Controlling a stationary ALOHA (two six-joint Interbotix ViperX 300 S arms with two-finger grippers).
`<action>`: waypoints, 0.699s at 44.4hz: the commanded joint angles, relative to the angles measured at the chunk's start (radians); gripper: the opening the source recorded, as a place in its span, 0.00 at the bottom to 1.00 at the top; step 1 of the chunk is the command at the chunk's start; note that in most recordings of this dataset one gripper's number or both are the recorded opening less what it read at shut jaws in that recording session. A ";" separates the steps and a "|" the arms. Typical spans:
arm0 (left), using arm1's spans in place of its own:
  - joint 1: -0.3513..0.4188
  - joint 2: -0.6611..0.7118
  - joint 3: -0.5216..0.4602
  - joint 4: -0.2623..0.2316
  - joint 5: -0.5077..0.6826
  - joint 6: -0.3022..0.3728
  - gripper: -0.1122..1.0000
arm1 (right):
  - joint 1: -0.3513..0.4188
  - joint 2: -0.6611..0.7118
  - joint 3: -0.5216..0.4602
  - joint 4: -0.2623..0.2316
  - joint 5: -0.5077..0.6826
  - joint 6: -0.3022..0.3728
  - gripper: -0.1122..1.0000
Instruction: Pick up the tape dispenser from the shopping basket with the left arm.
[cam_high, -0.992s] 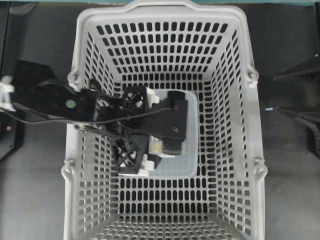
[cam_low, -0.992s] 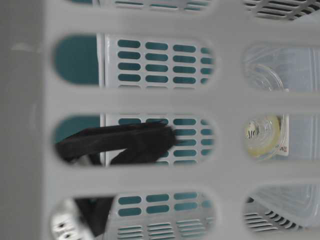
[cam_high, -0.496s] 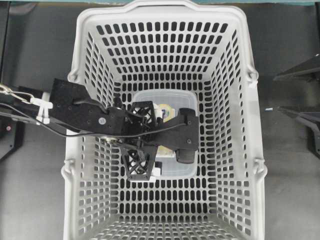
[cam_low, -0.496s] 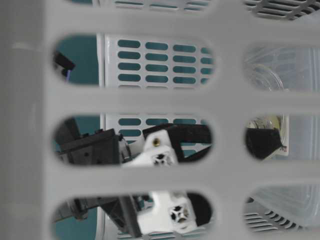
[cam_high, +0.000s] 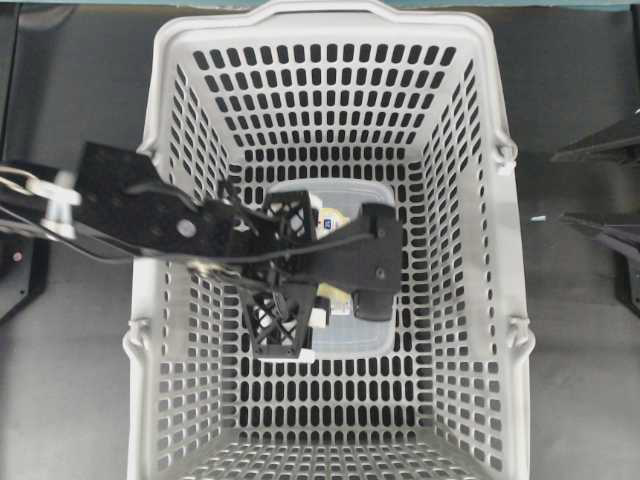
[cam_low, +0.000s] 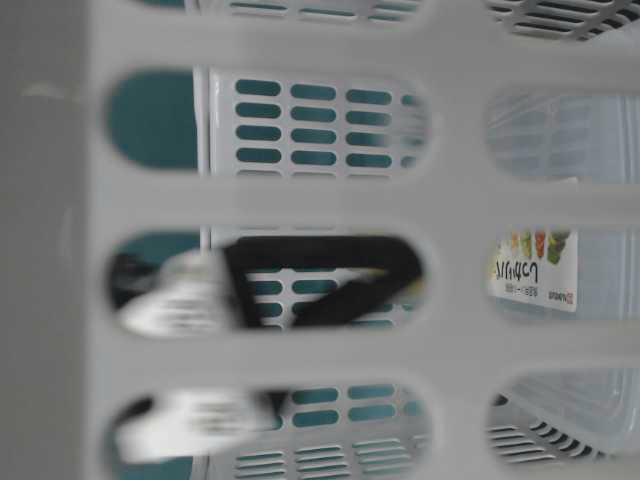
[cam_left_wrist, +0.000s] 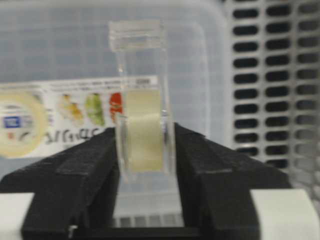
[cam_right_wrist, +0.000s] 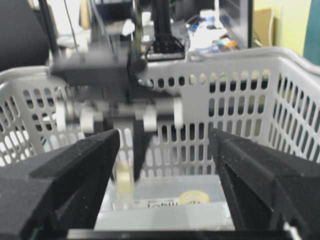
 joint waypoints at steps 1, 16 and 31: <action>0.000 -0.054 -0.103 0.003 0.098 0.000 0.36 | 0.000 0.002 -0.006 0.003 0.005 0.002 0.73; 0.003 -0.061 -0.347 0.003 0.327 0.002 0.36 | -0.002 -0.005 -0.006 0.003 0.005 0.002 0.73; 0.003 -0.054 -0.337 0.005 0.341 0.000 0.36 | -0.002 -0.005 -0.006 0.003 0.000 0.002 0.73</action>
